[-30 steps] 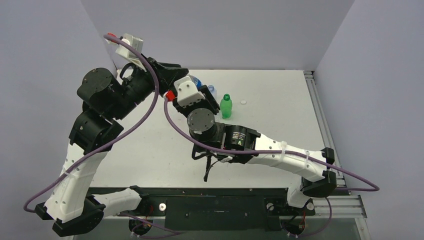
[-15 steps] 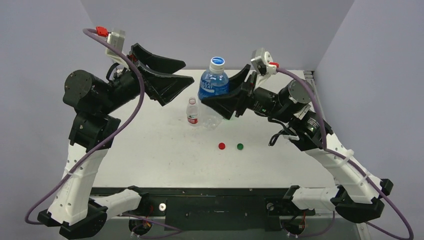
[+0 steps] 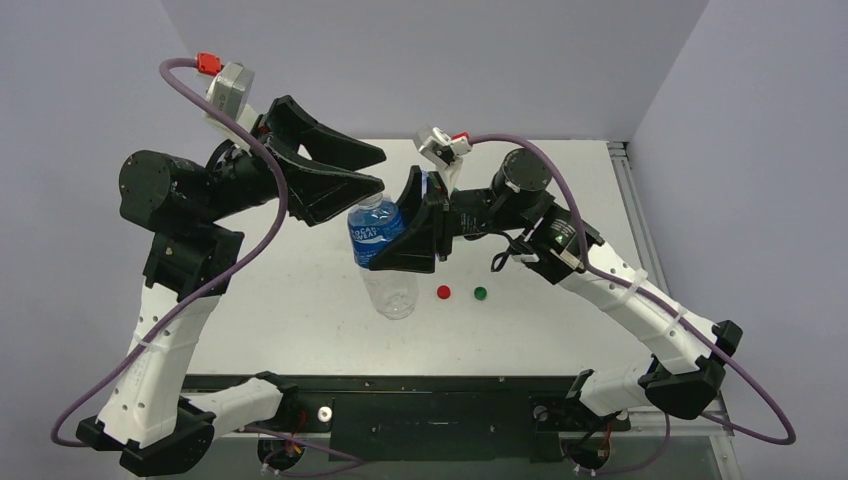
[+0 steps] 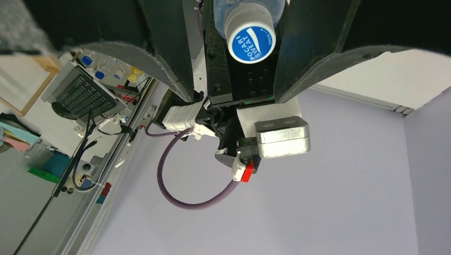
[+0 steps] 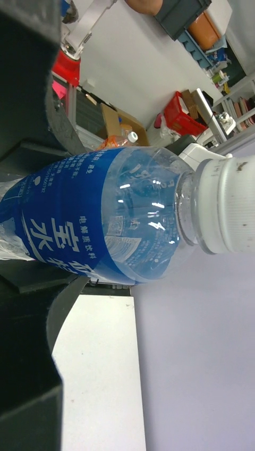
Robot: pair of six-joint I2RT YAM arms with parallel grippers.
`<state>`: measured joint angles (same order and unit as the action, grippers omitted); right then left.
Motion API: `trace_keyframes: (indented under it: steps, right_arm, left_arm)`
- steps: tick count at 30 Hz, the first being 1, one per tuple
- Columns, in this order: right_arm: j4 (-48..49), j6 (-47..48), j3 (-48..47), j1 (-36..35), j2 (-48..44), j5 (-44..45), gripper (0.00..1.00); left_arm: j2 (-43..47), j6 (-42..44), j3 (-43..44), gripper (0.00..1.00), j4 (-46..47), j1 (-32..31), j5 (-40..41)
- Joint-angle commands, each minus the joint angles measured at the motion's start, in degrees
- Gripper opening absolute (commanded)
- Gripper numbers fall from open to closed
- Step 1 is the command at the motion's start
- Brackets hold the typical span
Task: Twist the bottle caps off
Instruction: Unscrew the bottle cap from the plastic bottle.
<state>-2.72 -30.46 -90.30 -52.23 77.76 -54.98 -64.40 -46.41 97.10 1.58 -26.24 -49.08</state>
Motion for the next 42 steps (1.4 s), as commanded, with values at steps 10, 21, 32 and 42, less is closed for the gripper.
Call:
trace_keyframes:
  steps: [10,21,32,42]
  right_arm:
    - [-4.4,5.8,-6.9,0.9,-1.3,-1.6,0.0]
    - [-2.9,5.0,-7.2,2.4,-1.1,-1.5,0.0]
    - [-6.1,7.7,-8.4,2.4,-0.3,-2.2,0.0]
    - [-16.2,15.7,-11.2,2.5,1.2,0.5,0.0]
  left_arm:
    - [1.0,-1.2,-0.9,0.6,3.2,-0.4,-3.9]
    - [1.6,-1.2,-1.5,0.46,2.9,-0.6,-4.9]
    - [1.2,-1.0,-1.8,0.3,3.1,-0.8,-4.5]
    - [0.7,-2.1,0.2,0.02,2.1,-0.8,-3.2]
